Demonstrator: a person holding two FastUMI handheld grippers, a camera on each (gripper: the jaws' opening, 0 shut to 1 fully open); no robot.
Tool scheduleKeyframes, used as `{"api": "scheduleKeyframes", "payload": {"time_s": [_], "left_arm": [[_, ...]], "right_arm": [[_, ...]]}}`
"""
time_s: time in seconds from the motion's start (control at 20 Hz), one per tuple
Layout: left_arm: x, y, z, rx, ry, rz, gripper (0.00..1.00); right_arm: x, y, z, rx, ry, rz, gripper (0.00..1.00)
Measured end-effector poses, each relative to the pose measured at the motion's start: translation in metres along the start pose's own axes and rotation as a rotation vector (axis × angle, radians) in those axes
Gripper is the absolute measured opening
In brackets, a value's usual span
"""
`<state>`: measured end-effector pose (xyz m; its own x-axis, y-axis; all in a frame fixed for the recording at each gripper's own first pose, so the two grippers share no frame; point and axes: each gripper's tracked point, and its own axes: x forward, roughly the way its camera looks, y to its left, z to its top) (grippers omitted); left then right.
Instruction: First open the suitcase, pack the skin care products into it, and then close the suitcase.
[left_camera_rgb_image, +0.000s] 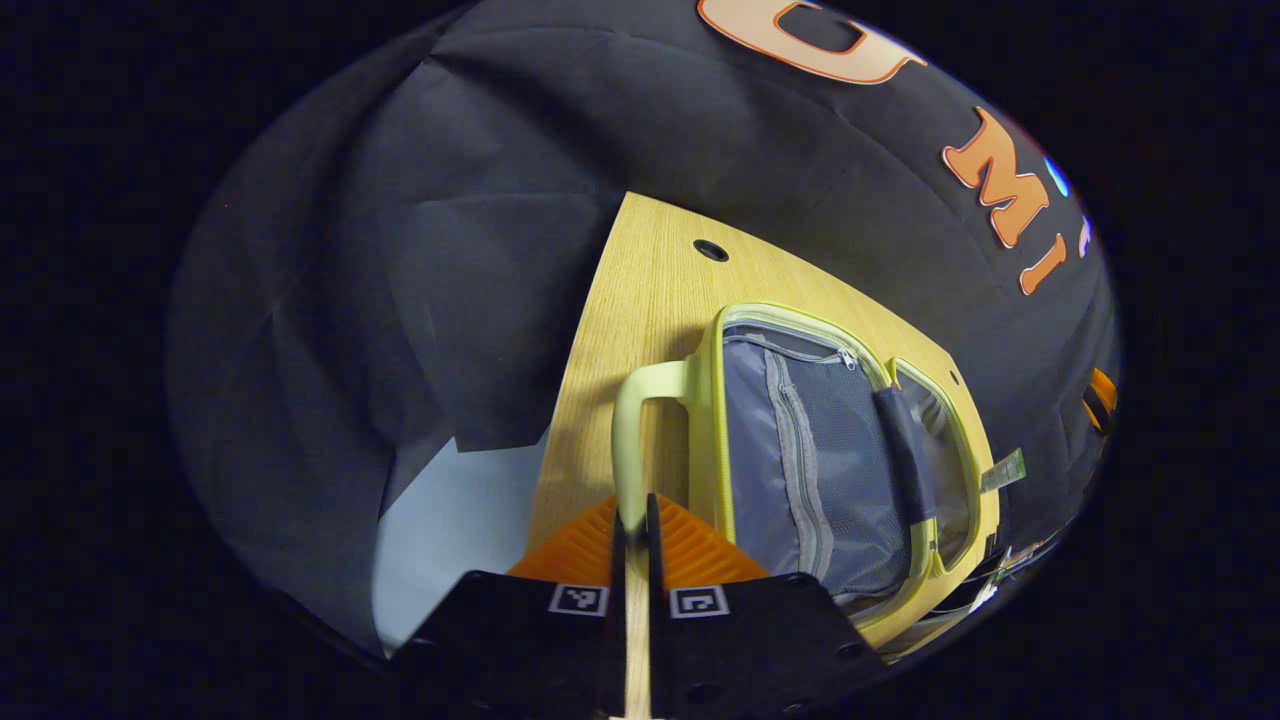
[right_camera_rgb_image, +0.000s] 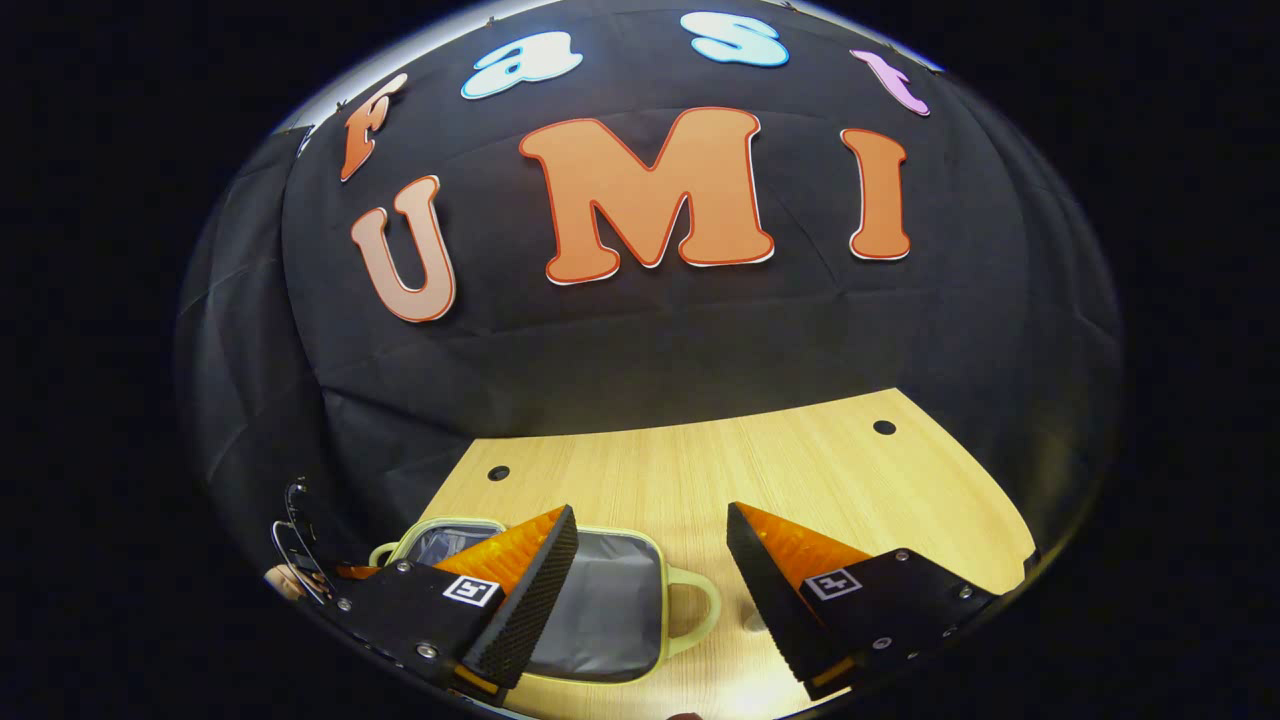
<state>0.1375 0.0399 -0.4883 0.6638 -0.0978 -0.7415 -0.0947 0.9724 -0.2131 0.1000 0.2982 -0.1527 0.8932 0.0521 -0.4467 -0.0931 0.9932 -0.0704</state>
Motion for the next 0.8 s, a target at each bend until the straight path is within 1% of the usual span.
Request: {"api": "scheduleKeyframes", "payload": {"time_s": [0.05,0.1,0.15,0.25,0.4,0.45,0.5,0.6,0.65,0.7,0.8], "left_arm": [[-0.004,0.001,-0.001,0.009,0.009,0.011,0.10],[-0.008,0.006,-0.002,0.021,0.017,0.031,0.19],[-0.004,0.006,0.000,0.026,0.021,0.043,0.24],[-0.009,0.013,0.003,0.048,0.017,0.102,0.29],[-0.028,0.010,0.022,0.081,-0.058,0.172,0.67],[-0.039,0.008,0.027,0.098,-0.079,0.198,0.72],[-0.048,0.002,0.033,0.111,-0.097,0.208,0.67],[-0.067,-0.021,0.048,0.140,-0.142,0.231,1.00],[-0.072,-0.035,0.052,0.152,-0.163,0.234,0.99],[-0.081,-0.051,0.058,0.165,-0.184,0.242,0.96],[-0.095,-0.090,0.070,0.185,-0.231,0.248,0.96]], "right_arm": [[-0.001,-0.002,0.000,-0.002,-0.003,-0.004,0.95],[-0.002,-0.004,-0.001,-0.003,-0.004,-0.007,0.95],[-0.003,-0.006,-0.001,-0.003,-0.005,-0.007,0.95],[-0.007,-0.010,-0.002,-0.005,-0.010,-0.008,0.95],[-0.010,-0.024,-0.001,-0.007,-0.021,-0.015,0.95],[-0.011,-0.029,0.000,-0.007,-0.026,-0.017,0.95],[-0.013,-0.036,-0.001,-0.007,-0.029,-0.021,0.95],[-0.016,-0.052,-0.002,-0.012,-0.034,-0.027,0.95],[-0.018,-0.061,-0.002,-0.013,-0.037,-0.028,0.95],[-0.020,-0.070,-0.003,-0.015,-0.038,-0.026,0.95],[-0.024,-0.090,-0.004,-0.026,-0.040,-0.024,0.95]]}}
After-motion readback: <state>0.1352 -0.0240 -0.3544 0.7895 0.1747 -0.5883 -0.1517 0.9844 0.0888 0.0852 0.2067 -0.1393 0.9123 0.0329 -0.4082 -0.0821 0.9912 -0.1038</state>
